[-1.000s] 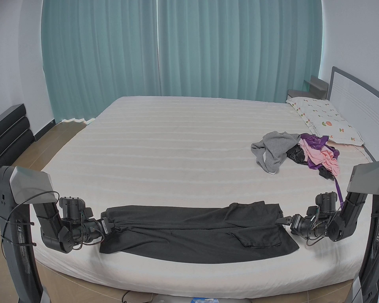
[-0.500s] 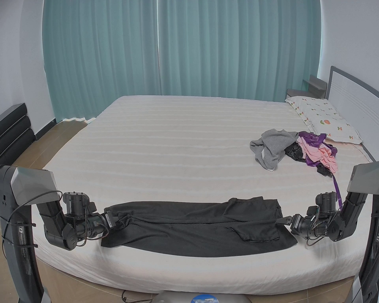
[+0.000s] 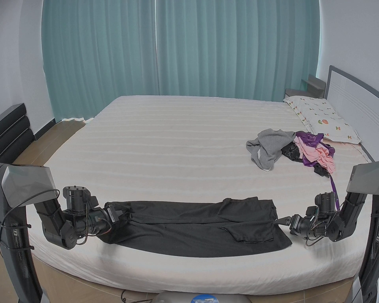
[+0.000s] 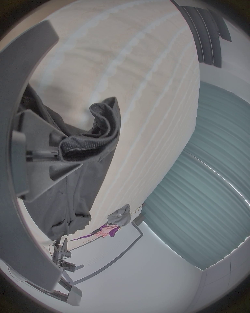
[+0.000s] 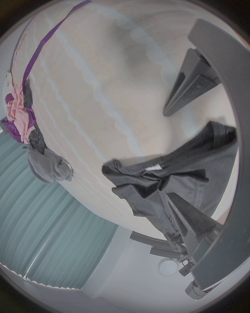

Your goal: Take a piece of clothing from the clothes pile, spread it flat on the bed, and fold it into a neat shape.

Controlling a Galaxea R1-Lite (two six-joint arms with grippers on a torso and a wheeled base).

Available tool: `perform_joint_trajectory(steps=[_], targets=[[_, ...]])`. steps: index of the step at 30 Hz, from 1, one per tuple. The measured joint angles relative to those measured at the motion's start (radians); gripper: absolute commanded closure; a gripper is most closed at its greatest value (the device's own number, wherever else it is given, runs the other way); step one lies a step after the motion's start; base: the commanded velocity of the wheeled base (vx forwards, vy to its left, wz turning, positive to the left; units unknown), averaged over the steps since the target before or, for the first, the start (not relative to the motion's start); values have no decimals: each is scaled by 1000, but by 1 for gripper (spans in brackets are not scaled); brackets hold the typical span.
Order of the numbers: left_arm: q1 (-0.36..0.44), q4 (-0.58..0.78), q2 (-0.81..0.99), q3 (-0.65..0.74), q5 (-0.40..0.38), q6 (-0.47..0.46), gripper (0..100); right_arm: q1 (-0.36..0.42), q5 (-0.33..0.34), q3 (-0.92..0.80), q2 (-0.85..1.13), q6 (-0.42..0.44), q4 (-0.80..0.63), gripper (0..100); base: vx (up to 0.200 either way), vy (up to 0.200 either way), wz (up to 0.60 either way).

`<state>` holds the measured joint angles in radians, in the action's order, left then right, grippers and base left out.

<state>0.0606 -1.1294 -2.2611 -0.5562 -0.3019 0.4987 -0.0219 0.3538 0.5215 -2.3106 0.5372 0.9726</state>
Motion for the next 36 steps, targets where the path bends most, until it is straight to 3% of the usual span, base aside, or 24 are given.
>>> perform_joint_trajectory(steps=[4, 13, 23, 36], targets=[[26, 10, 25, -10, 14, 1, 100, 0, 0, 0, 0, 0, 0, 0, 0, -200, 0], [133, 42, 55, -54, 125, 2, 100, 1, -1, -1, 0, -1, -1, 0, 0, -200, 0], [263, 325, 107, -207, 144, 43, 100, 3, -1, -1, -1, -2, 0, 0, 0, -200, 0], [395, 553, 107, -439, 162, 136, 100, 5, -1, -1, -3, -5, 0, 0, 0, -200, 0]])
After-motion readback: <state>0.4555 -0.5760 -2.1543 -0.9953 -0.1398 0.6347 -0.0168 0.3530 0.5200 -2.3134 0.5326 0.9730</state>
